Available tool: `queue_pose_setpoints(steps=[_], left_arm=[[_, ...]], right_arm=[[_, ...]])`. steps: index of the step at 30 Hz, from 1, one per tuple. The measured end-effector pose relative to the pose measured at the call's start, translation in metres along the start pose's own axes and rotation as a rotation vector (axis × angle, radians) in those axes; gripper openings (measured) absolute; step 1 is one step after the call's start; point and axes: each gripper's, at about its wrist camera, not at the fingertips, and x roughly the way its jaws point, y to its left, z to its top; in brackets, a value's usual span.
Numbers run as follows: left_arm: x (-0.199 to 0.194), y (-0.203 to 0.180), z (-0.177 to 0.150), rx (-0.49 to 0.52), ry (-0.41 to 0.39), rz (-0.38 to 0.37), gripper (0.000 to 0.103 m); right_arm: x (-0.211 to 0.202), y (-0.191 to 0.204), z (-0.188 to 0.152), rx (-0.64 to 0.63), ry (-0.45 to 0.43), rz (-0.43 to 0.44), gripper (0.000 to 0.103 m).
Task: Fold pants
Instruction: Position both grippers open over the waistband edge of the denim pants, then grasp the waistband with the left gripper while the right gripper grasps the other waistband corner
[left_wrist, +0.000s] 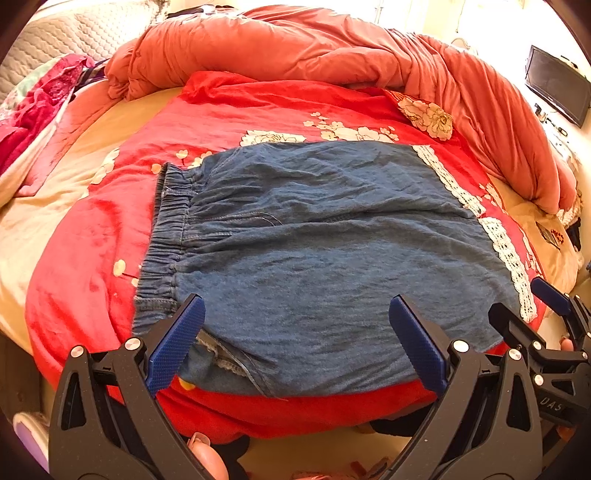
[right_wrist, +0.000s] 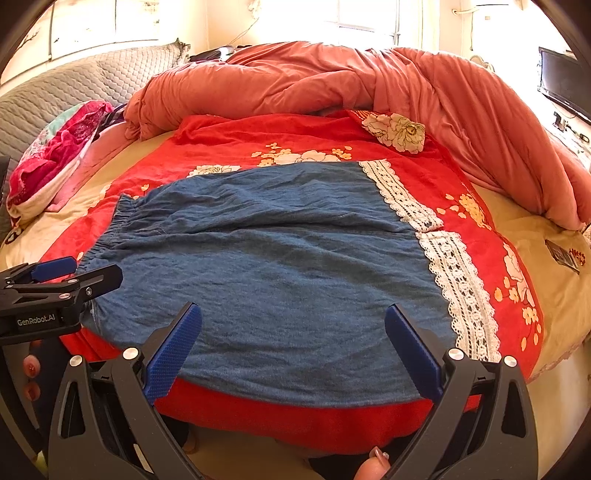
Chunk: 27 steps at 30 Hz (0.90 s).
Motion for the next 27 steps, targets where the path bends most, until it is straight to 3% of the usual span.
queue_pose_setpoints(steps=[8, 15, 20, 27], left_arm=[[0.009, 0.032, 0.016, -0.049, -0.002, 0.029, 0.094], [0.026, 0.076, 0.045, -0.113, -0.011, 0.089, 0.094], [0.054, 0.114, 0.070, -0.145, 0.019, 0.136, 0.094], [0.101, 0.148, 0.097, -0.150, 0.086, 0.097, 0.094]], right_arm=[[0.019, 0.000, 0.024, -0.008, 0.001, 0.024, 0.099], [0.066, -0.004, 0.055, -0.020, 0.066, 0.050, 0.099], [0.099, 0.005, 0.085, -0.063, 0.083, 0.119, 0.099], [0.152, 0.028, 0.129, -0.145, 0.158, 0.218, 0.099]])
